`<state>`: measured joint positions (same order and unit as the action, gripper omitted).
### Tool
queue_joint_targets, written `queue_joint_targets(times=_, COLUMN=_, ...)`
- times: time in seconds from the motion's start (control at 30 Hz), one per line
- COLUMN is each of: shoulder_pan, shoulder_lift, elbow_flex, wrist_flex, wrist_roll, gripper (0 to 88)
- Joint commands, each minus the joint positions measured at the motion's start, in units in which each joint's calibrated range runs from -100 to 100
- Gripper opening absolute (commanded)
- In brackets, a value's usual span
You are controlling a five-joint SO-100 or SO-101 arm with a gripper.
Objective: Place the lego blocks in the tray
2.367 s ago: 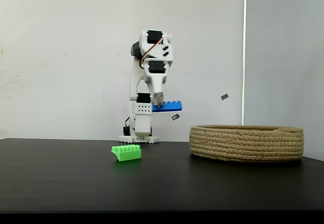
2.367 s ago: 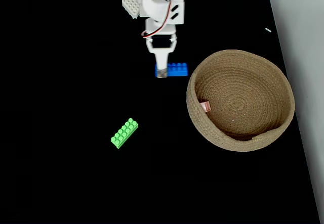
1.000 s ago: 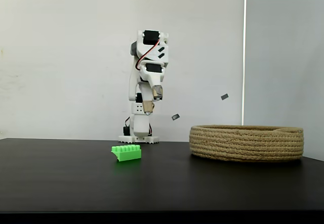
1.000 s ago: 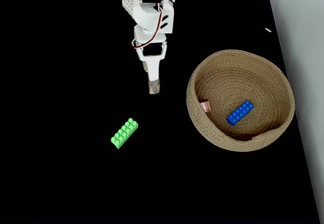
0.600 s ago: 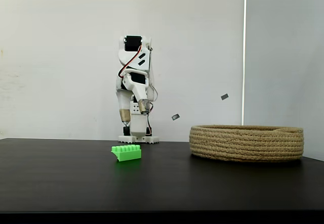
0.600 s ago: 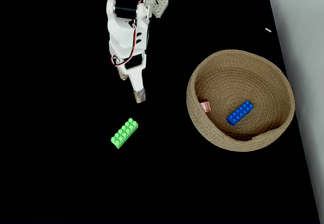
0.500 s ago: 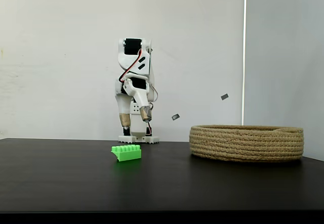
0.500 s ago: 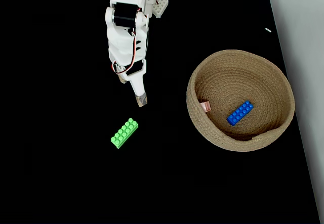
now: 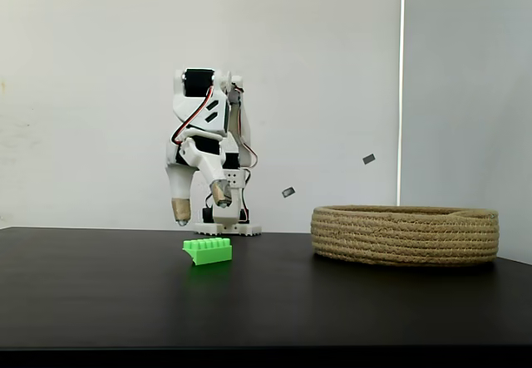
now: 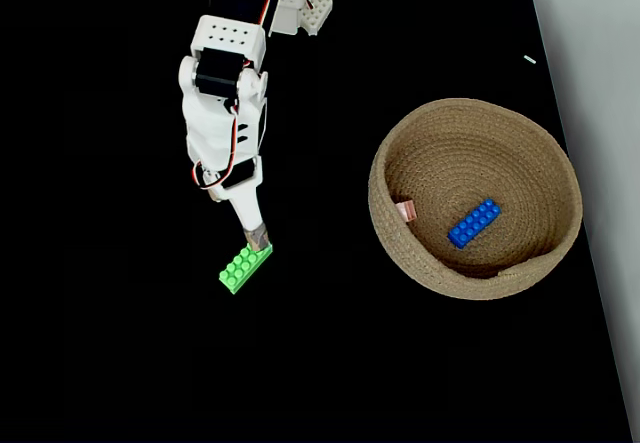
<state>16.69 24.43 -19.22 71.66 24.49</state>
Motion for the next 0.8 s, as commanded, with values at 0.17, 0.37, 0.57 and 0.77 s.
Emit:
queue_joint_targets(times=0.17, shoulder_pan=0.3, shoulder_lift=5.8, elbow_flex=-11.4, wrist_flex=0.3, wrist_roll=1.9, gripper=37.8)
queue_joint_targets(times=0.37, shoulder_pan=-3.2, shoulder_lift=9.4, elbow_flex=-12.2, wrist_flex=0.3, wrist_roll=0.4, gripper=38.5)
queue_joint_targets(times=0.57, shoulder_pan=-4.0, shoulder_lift=11.9, elbow_flex=-13.2, wrist_flex=-0.1, wrist_roll=0.1, gripper=38.1)
queue_joint_targets(times=0.77, shoulder_pan=-4.0, shoulder_lift=12.6, elbow_flex=-12.0, wrist_flex=-0.1, wrist_roll=0.7, gripper=26.0)
